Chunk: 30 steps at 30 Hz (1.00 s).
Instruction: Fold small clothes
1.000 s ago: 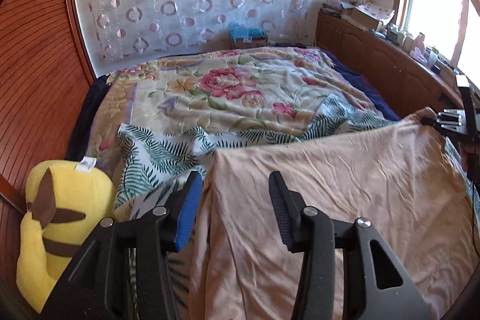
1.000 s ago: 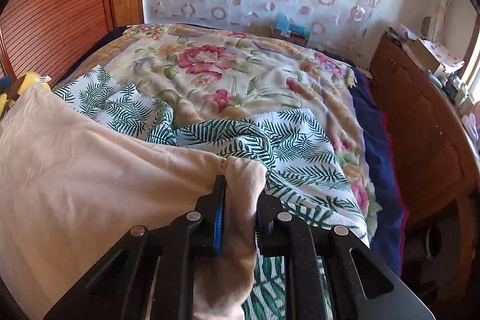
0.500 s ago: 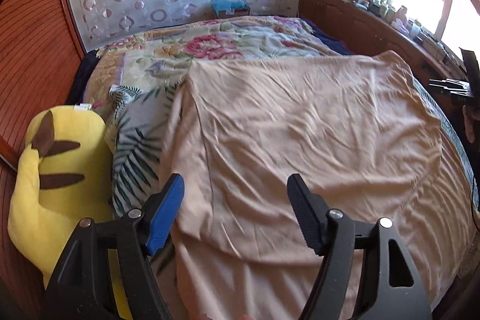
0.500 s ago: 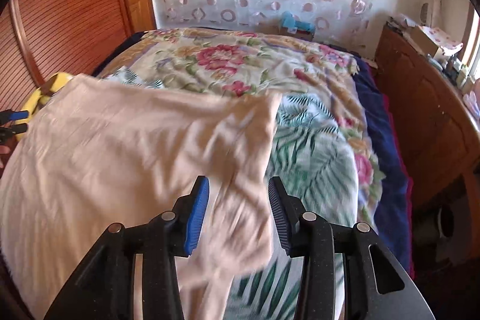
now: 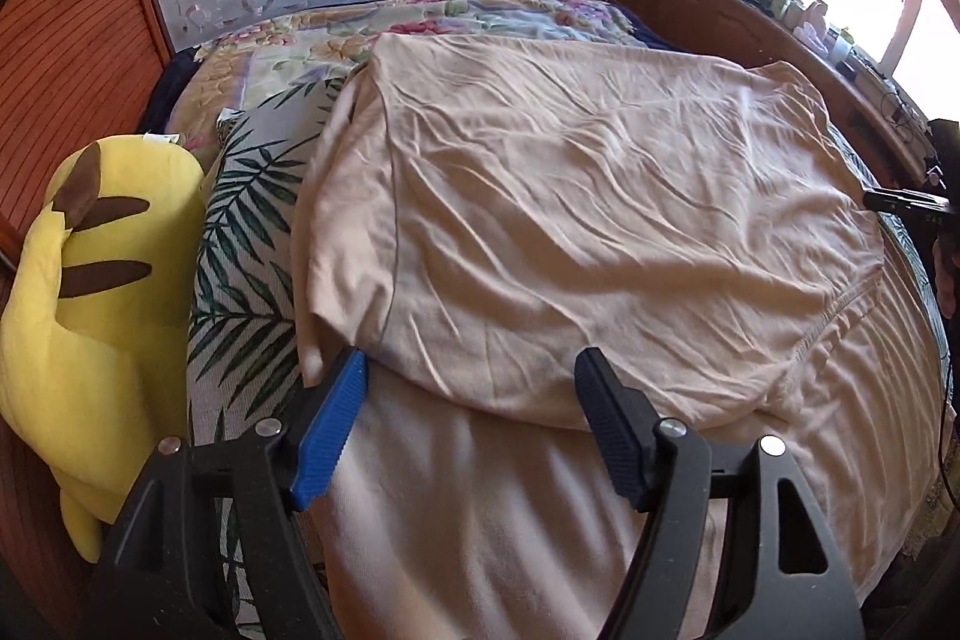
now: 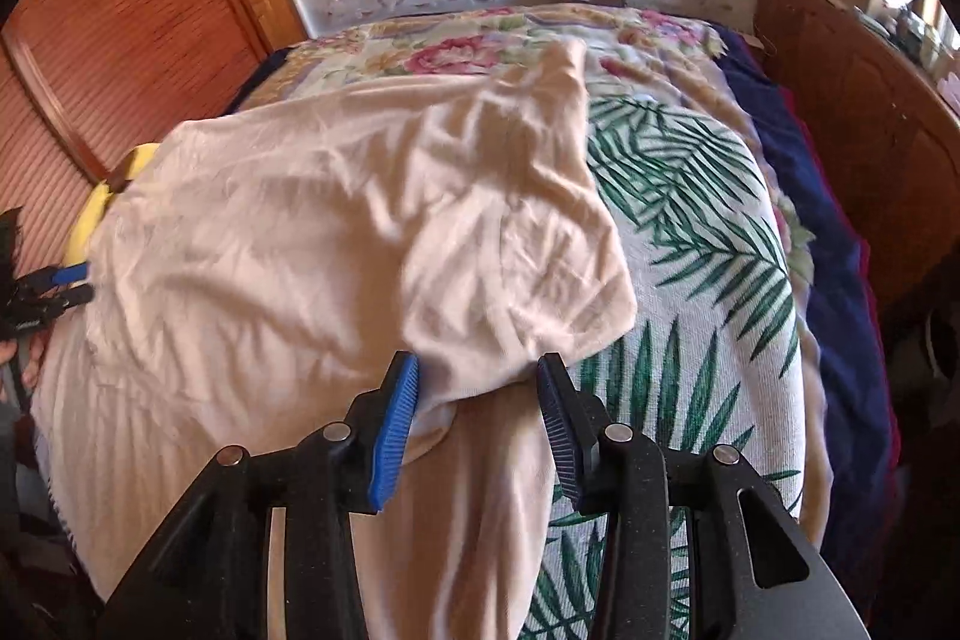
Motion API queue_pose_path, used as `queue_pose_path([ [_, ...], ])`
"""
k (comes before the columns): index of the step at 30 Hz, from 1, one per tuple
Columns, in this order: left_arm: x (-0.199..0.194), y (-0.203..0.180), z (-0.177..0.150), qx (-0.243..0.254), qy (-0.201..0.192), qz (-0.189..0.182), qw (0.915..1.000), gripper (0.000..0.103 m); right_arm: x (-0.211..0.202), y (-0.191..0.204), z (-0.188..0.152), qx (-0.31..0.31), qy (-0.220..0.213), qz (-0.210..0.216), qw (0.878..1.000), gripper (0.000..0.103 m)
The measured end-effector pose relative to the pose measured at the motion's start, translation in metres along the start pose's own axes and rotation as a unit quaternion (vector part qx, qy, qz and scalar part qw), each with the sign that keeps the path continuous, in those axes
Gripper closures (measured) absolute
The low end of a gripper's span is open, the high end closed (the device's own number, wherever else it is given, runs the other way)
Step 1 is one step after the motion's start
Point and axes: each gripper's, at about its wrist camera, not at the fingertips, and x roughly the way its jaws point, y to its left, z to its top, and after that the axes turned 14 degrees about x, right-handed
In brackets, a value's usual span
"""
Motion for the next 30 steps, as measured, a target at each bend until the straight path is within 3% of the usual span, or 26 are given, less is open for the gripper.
queue_pose_path([
  [6,0.001,-0.005,-0.004,0.009,-0.005,0.020,0.9998,0.030,0.003,-0.003,0.006,-0.003,-0.023,-0.018,1.000,0.061],
  [9,0.002,-0.006,-0.005,0.012,-0.013,0.028,0.9994,0.027,0.004,0.009,0.000,-0.027,-0.041,-0.005,0.999,0.078],
  [10,0.002,-0.005,-0.005,0.011,-0.015,0.028,0.9994,0.026,0.002,0.011,-0.002,-0.035,-0.049,0.001,0.998,0.078],
  [14,0.003,-0.002,-0.009,0.010,-0.037,0.031,0.9988,0.020,0.009,0.022,-0.010,-0.057,-0.055,-0.010,0.997,0.079],
  [18,0.003,-0.001,-0.010,0.009,-0.039,0.032,0.9987,0.020,0.012,0.019,-0.014,-0.066,-0.074,-0.041,0.994,0.079],
  [25,0.002,0.000,-0.007,0.009,-0.024,0.029,0.9993,0.020,0.008,0.028,-0.012,-0.077,-0.080,-0.030,0.993,0.079],
  [30,-0.009,0.009,-0.003,-0.002,-0.041,0.021,0.9989,0.027,0.009,0.035,-0.012,-0.087,-0.082,-0.028,0.992,0.079],
])
